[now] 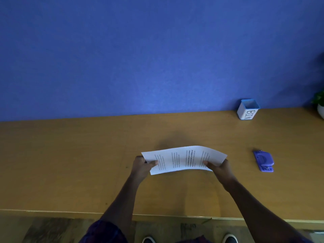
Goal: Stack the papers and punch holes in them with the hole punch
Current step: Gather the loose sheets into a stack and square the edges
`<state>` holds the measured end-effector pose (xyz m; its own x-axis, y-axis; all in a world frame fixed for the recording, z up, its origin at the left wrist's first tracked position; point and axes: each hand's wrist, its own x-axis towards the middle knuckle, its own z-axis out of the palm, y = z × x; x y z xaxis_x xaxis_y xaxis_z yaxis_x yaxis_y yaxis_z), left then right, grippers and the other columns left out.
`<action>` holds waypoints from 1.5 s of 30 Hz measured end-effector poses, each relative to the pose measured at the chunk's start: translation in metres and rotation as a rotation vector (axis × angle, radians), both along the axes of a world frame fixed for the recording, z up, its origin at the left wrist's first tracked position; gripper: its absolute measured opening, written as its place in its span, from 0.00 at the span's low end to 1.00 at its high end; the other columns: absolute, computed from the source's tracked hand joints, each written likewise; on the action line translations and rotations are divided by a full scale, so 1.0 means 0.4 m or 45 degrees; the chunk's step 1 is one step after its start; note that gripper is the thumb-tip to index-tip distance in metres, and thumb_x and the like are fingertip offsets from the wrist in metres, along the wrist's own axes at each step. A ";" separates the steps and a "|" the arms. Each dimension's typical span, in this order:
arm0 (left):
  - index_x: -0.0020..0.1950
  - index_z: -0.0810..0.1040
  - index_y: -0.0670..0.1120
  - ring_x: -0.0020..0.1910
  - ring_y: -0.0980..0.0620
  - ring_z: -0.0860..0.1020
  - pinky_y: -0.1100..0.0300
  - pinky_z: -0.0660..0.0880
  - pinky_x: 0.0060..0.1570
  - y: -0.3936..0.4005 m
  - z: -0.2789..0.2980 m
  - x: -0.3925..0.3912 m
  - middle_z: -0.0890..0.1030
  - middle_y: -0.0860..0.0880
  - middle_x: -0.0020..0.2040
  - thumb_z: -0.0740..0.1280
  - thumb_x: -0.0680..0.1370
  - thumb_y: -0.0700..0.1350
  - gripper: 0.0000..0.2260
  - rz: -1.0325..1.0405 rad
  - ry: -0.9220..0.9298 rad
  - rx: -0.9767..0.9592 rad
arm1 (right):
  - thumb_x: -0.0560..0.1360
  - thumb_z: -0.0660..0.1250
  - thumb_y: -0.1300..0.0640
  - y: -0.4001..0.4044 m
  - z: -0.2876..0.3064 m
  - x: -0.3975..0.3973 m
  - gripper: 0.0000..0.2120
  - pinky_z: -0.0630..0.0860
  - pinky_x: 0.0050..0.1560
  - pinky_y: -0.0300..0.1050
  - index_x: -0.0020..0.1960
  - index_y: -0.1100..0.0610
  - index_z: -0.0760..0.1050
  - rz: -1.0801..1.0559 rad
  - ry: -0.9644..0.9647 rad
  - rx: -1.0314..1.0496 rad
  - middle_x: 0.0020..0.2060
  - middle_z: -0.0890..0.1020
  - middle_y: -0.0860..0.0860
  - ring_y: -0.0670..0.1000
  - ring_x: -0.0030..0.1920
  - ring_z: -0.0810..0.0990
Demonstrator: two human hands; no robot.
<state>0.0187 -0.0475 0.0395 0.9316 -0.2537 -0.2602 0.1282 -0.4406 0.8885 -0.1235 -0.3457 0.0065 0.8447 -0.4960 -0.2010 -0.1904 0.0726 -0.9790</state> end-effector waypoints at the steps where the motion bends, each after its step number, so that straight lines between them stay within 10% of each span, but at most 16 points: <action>1: 0.47 0.87 0.50 0.43 0.58 0.86 0.55 0.81 0.48 0.001 0.005 0.004 0.88 0.56 0.43 0.78 0.73 0.36 0.10 -0.003 -0.013 -0.020 | 0.73 0.77 0.64 0.000 0.005 0.003 0.10 0.82 0.45 0.37 0.51 0.52 0.84 -0.003 -0.022 0.004 0.48 0.88 0.47 0.44 0.47 0.87; 17: 0.51 0.88 0.45 0.43 0.57 0.84 0.60 0.78 0.43 0.026 -0.028 0.001 0.86 0.55 0.43 0.77 0.73 0.42 0.08 -0.087 0.025 0.346 | 0.72 0.78 0.59 0.012 -0.038 0.017 0.04 0.79 0.39 0.47 0.41 0.55 0.83 -0.063 0.259 -0.172 0.40 0.87 0.51 0.49 0.38 0.85; 24: 0.51 0.85 0.41 0.40 0.51 0.83 0.62 0.75 0.32 0.013 -0.022 -0.022 0.86 0.46 0.43 0.79 0.73 0.46 0.12 0.353 0.254 -0.136 | 0.73 0.77 0.56 0.031 -0.011 0.050 0.06 0.82 0.41 0.49 0.48 0.55 0.84 -0.210 0.130 0.123 0.42 0.89 0.50 0.52 0.42 0.88; 28: 0.65 0.76 0.45 0.62 0.41 0.81 0.45 0.77 0.63 -0.039 -0.028 -0.070 0.81 0.43 0.62 0.75 0.76 0.54 0.22 0.414 0.856 -0.518 | 0.73 0.77 0.61 0.077 -0.001 0.066 0.08 0.83 0.45 0.54 0.52 0.58 0.83 -0.296 0.065 0.454 0.45 0.89 0.53 0.55 0.44 0.88; 31: 0.65 0.75 0.45 0.62 0.40 0.81 0.41 0.77 0.64 -0.103 -0.027 -0.102 0.80 0.42 0.64 0.72 0.77 0.60 0.25 0.299 0.984 -0.594 | 0.72 0.76 0.66 0.123 -0.005 0.068 0.12 0.83 0.49 0.59 0.54 0.61 0.82 -0.316 -0.003 0.623 0.49 0.88 0.57 0.58 0.47 0.87; 39: 0.59 0.81 0.47 0.48 0.45 0.83 0.60 0.78 0.31 -0.199 -0.018 -0.086 0.85 0.43 0.56 0.70 0.79 0.39 0.09 0.389 0.448 -0.401 | 0.64 0.81 0.61 0.167 -0.032 0.037 0.25 0.84 0.50 0.60 0.59 0.60 0.81 -0.037 0.028 0.685 0.55 0.86 0.57 0.59 0.54 0.86; 45: 0.50 0.84 0.48 0.49 0.49 0.81 0.54 0.78 0.50 -0.147 -0.043 -0.050 0.85 0.49 0.50 0.66 0.77 0.32 0.13 0.283 0.379 -0.218 | 0.70 0.78 0.58 0.084 -0.051 0.002 0.12 0.83 0.40 0.49 0.53 0.58 0.85 -0.230 0.160 0.606 0.47 0.88 0.55 0.54 0.45 0.87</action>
